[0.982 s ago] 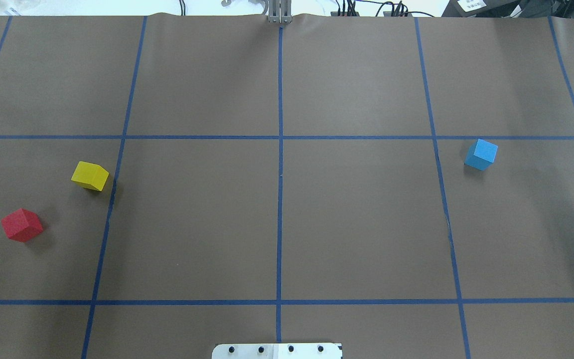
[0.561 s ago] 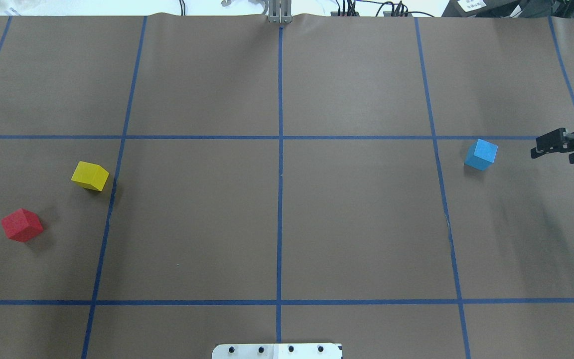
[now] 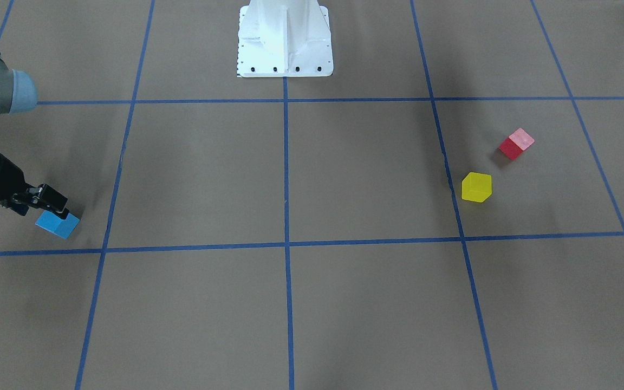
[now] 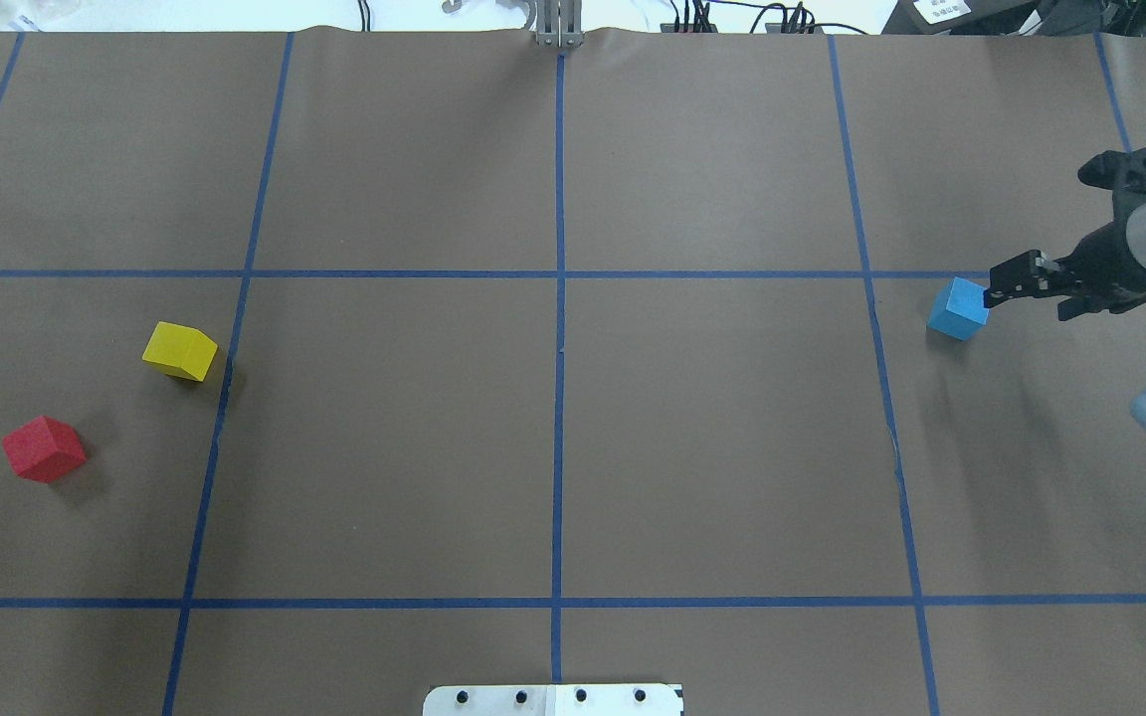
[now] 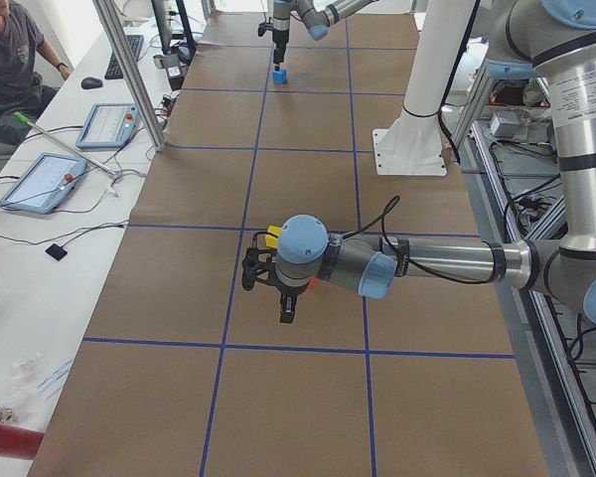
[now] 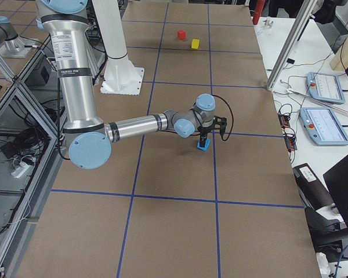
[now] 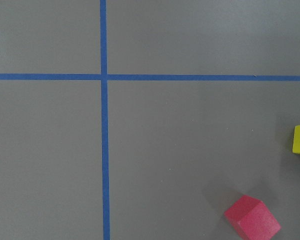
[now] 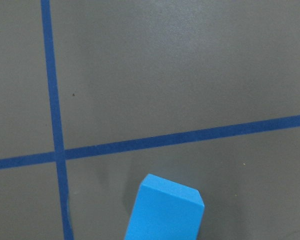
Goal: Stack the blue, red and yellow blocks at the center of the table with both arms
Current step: 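Reach the right gripper down to the blue cube and close on it, then carry the blue cube with the right gripper to the table center and set it down, then open and raise the right gripper away while the left gripper reaches to the red cube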
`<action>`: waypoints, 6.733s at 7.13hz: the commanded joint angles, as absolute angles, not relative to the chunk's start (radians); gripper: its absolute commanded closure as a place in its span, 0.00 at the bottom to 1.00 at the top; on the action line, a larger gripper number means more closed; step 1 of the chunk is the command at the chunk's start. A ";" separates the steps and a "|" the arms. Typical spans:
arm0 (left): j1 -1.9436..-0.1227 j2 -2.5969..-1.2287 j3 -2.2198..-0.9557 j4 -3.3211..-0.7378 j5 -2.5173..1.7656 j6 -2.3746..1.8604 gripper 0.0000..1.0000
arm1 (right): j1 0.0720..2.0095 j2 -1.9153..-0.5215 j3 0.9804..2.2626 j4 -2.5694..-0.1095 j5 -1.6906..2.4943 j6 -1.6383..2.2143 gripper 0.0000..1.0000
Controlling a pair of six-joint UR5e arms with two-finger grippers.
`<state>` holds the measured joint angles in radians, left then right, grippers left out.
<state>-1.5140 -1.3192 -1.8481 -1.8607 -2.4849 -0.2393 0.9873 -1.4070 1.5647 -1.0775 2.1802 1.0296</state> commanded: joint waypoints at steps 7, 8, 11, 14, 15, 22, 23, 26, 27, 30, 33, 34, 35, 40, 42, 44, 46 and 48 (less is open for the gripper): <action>-1.514 -1.319 -1.862 -1.862 -2.487 -0.241 0.01 | 0.966 -1.382 1.490 -1.077 2.164 1.068 1.00; -1.516 -1.319 -1.864 -1.862 -2.485 -0.241 0.01 | 0.968 -1.381 1.506 -1.077 2.167 1.069 1.00; -1.516 -1.321 -1.870 -1.862 -2.487 -0.241 0.01 | 0.881 -1.208 1.568 -1.167 2.157 1.211 1.00; -1.514 -1.321 -1.864 -1.862 -2.485 -0.241 0.01 | 0.706 -1.015 1.556 -1.242 2.037 1.305 1.00; -1.514 -1.321 -1.864 -1.862 -2.485 -0.241 0.01 | 0.675 -0.905 1.539 -1.379 2.025 1.311 1.00; -1.514 -1.327 -1.862 -1.862 -2.484 -0.241 0.01 | 0.588 -0.692 1.309 -1.410 1.976 1.327 1.00; -1.513 -1.328 -1.867 -1.862 -2.485 -0.265 0.01 | 0.588 -0.677 1.274 -1.408 1.973 1.319 1.00; -1.513 -1.328 -1.864 -1.884 -2.485 -0.278 0.01 | 0.572 -0.675 1.269 -1.408 1.956 1.301 1.00; -1.513 -1.328 -1.864 -1.884 -2.485 -0.278 0.01 | 0.566 -0.673 1.267 -1.408 1.941 1.301 1.00; -1.514 -1.328 -1.862 -1.884 -2.485 -0.278 0.01 | 0.565 -0.663 1.261 -1.407 1.940 1.301 1.00; -1.514 -1.328 -1.862 -1.884 -2.485 -0.278 0.01 | 0.561 -0.635 1.224 -1.407 1.934 1.301 1.00; -1.513 -1.328 -1.861 -1.884 -2.485 -0.278 0.01 | 0.563 -0.635 1.226 -1.408 1.934 1.299 0.68; -1.513 -1.328 -1.861 -1.884 -2.485 -0.278 0.00 | 0.561 -0.637 1.226 -1.408 1.934 1.269 0.10; -1.509 -1.330 -1.859 -1.884 -2.484 -0.276 0.01 | 0.566 -0.640 1.229 -1.416 1.939 1.223 0.00; -1.467 -1.401 -1.859 -1.885 -2.470 -0.395 0.01 | 0.610 -0.659 1.302 -1.451 1.976 1.213 0.00; -1.287 -1.456 -1.867 -1.924 -2.307 -0.503 0.01 | 0.696 -0.890 1.595 -1.502 2.055 1.201 0.00; -1.125 -1.462 -1.867 -1.954 -2.258 -0.902 0.01 | 0.765 -1.053 1.732 -1.494 2.101 1.126 0.00; -0.984 -1.451 -1.867 -2.002 -2.174 -1.180 0.01 | 0.810 -1.121 1.746 -1.493 2.102 1.083 0.00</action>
<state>-1.0729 -1.4588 -1.8667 -1.9691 -2.2384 -1.0109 0.7792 -1.0721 1.7267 -1.4939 2.0984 1.1204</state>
